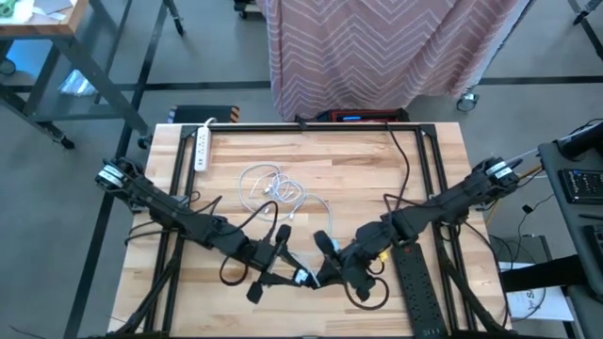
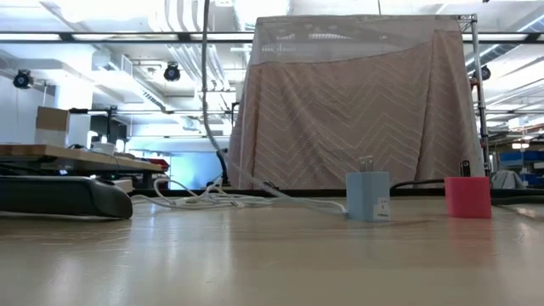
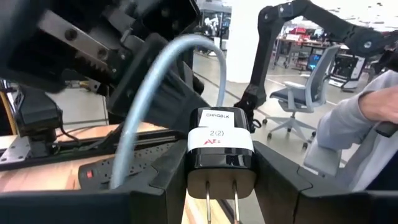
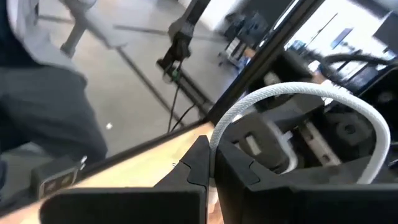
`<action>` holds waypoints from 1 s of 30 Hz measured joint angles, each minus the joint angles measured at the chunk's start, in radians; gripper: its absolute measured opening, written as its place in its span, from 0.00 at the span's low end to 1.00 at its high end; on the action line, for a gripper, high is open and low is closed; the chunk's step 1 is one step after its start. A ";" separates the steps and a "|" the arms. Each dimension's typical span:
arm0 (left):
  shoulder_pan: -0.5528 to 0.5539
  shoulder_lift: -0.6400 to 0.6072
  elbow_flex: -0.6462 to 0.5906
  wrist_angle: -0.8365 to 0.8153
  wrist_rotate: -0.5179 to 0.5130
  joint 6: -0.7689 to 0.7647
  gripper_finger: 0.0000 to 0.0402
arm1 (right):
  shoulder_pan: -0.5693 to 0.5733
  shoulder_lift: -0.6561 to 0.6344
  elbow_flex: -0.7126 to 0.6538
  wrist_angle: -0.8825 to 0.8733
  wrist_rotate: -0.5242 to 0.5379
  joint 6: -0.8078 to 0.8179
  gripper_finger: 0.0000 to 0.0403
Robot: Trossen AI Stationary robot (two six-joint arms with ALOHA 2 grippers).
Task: Plug in charger cables
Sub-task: Insert the white charger cable into the black charger adapter
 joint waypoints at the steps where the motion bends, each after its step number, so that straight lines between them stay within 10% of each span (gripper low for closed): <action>1: 0.000 0.000 0.000 0.002 0.000 0.000 0.34 | 0.000 0.000 0.000 -0.024 0.001 0.000 0.00; 30: 0.006 0.013 -0.001 -0.070 -0.003 0.048 0.33 | 0.007 -0.006 -0.002 -0.028 0.093 0.021 0.00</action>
